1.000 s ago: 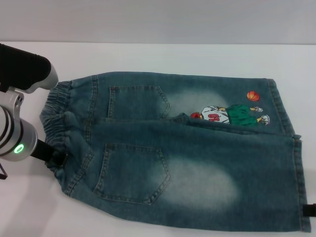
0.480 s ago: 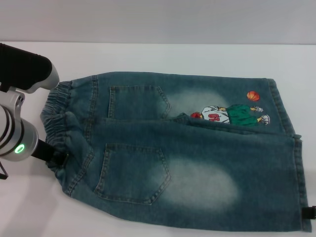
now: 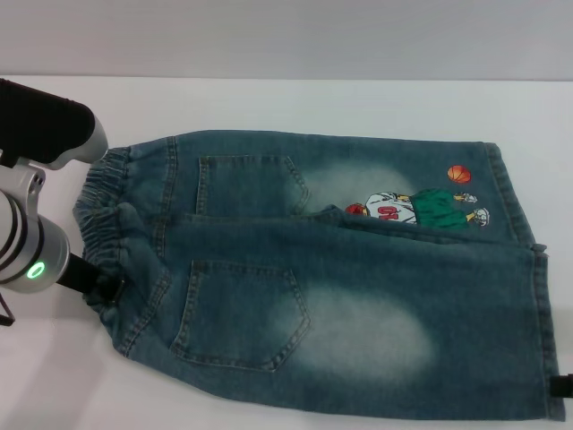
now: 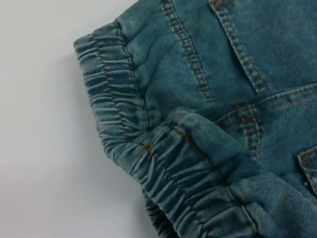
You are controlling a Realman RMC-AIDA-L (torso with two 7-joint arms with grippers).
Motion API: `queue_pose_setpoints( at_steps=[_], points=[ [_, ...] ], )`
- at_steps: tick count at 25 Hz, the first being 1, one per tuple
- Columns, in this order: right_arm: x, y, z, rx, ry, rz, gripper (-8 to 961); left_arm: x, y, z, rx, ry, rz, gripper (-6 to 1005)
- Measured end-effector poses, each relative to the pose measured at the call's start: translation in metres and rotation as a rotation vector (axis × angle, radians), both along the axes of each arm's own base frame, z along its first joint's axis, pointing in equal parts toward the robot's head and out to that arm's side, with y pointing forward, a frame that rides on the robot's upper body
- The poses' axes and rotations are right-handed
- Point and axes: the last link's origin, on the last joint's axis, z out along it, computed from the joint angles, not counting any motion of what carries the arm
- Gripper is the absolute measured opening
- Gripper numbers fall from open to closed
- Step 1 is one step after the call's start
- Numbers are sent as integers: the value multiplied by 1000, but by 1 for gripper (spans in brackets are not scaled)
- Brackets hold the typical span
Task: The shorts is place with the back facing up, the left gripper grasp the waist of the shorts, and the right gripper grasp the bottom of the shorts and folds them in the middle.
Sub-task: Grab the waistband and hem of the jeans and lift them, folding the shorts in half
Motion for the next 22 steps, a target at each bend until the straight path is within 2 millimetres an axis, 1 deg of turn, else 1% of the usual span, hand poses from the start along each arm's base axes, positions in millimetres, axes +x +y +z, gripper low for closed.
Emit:
queue_pose_setpoints(
  at_steps=[22],
  points=[
    [-10, 8, -11, -23, 10, 43, 733, 3, 2, -1, -4, 0, -9, 187]
  ],
)
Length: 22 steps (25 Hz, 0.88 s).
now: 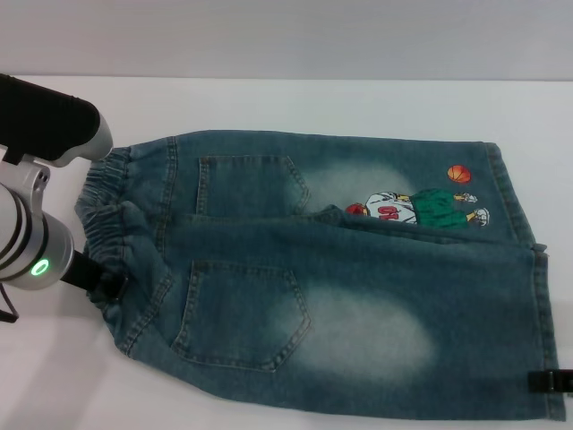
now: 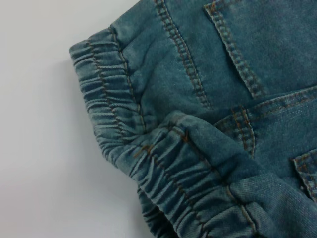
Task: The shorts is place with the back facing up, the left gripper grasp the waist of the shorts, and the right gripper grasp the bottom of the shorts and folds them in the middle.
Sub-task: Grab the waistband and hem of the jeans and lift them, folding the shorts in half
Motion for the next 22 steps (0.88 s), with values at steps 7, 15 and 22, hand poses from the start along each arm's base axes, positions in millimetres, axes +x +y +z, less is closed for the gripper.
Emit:
queue_pose_setpoints(
  at_steps=[7, 15, 22],
  points=[
    [-4, 3, -2, -6, 7, 11, 734, 0, 0, 0, 0, 0, 0, 186],
    [-6, 5, -3, 2, 25, 18, 735, 0, -1, -2, -8, 3, -5, 187],
    [2, 2, 0, -2, -23, -4, 734, 0, -1, -3, -10, 4, -3, 187]
  ],
)
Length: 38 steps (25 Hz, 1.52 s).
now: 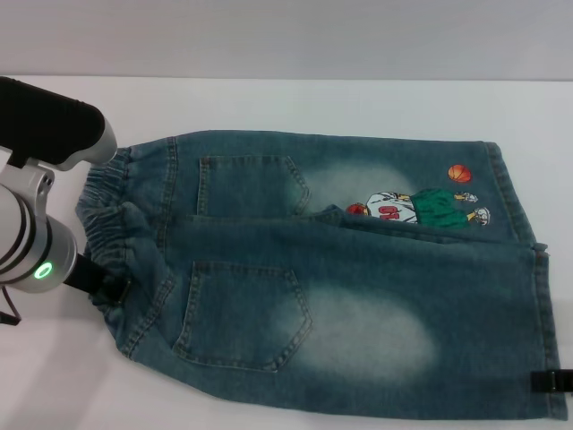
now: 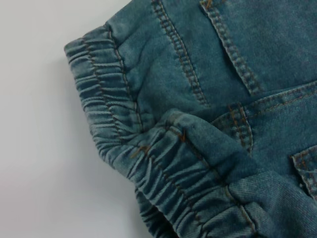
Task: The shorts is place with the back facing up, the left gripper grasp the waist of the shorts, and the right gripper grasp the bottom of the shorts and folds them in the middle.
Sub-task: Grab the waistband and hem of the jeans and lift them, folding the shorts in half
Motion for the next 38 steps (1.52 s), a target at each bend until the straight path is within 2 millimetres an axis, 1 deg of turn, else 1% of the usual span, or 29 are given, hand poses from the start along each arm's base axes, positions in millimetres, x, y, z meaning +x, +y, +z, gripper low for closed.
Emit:
queue_pose_setpoints(
  at_steps=[11, 18, 26, 32, 34, 38],
  points=[
    [0, 0, -2, -5, -2, 0, 733, 1, 0, 0, -1, 0, -1, 187],
    [-3, 2, -7, -18, 0, 16, 734, 3, 0, -2, -10, 2, -9, 185],
    [-5, 3, -7, -15, 4, 20, 734, 3, 0, -2, -11, 2, -10, 186],
    [-11, 4, -8, -25, 2, 56, 729, 4, 1, -2, -10, 2, -13, 187],
    [-16, 5, -8, -28, 26, 90, 726, 4, 1, -2, -9, 1, -14, 187],
    [-25, 7, -9, -34, 69, 132, 591, 4, 1, -2, -8, 1, -15, 187]
  ],
)
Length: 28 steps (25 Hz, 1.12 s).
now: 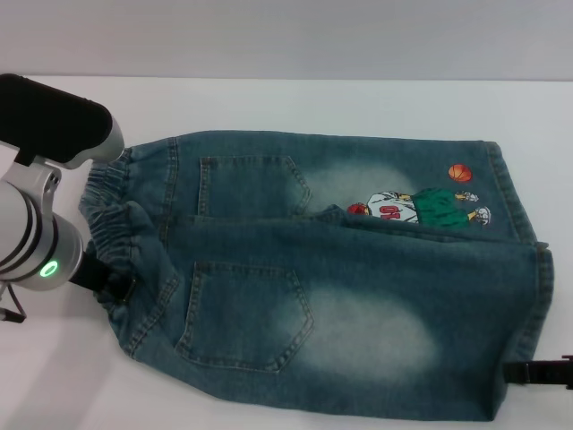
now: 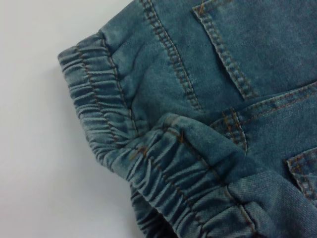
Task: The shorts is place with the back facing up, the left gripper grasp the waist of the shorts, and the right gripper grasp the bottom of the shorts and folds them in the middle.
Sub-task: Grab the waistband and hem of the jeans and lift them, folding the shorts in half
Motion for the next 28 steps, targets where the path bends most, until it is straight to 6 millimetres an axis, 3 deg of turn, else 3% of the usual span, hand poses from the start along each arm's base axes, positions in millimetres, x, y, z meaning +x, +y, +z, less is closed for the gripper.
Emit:
queue_pose_setpoints(
  at_steps=[13, 21, 28],
  points=[
    [-11, 8, 1, -1, 6, 49, 80, 0, 2, 1, 18, -9, -8, 187],
    [-12, 9, 3, 7, 12, 51, 0, 0, 3, 1, 19, -10, -10, 185],
    [-8, 9, 3, 11, -2, 35, 52, -1, 3, 0, 13, -7, -5, 185]
  ],
)
